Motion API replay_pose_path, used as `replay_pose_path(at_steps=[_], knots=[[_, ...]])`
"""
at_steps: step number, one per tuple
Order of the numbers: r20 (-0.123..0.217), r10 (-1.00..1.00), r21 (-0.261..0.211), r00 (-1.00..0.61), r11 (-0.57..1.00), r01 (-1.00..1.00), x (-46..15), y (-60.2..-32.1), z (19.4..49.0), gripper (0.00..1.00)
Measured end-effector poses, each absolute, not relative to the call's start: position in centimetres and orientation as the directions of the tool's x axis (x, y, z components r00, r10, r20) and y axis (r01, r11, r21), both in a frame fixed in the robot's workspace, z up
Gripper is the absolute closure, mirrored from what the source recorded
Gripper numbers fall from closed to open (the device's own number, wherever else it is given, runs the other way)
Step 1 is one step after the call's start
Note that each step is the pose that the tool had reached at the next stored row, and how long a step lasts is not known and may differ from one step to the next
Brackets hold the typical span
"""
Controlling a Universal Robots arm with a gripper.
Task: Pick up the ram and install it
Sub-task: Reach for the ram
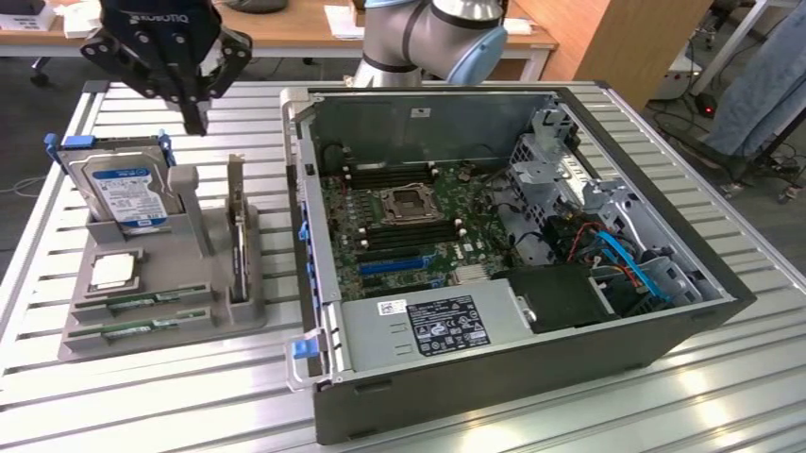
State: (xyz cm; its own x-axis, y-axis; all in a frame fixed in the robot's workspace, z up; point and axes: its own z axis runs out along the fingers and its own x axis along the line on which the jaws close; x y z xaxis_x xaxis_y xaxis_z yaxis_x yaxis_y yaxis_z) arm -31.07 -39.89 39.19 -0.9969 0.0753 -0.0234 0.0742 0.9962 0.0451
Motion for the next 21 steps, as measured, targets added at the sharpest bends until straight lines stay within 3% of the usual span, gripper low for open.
replay_pose_path(at_steps=[21], knots=[[-0.023, 0.075, 0.045, -0.997, 0.996, 0.074, -37.3, -39.9, 39.1, 0.91]])
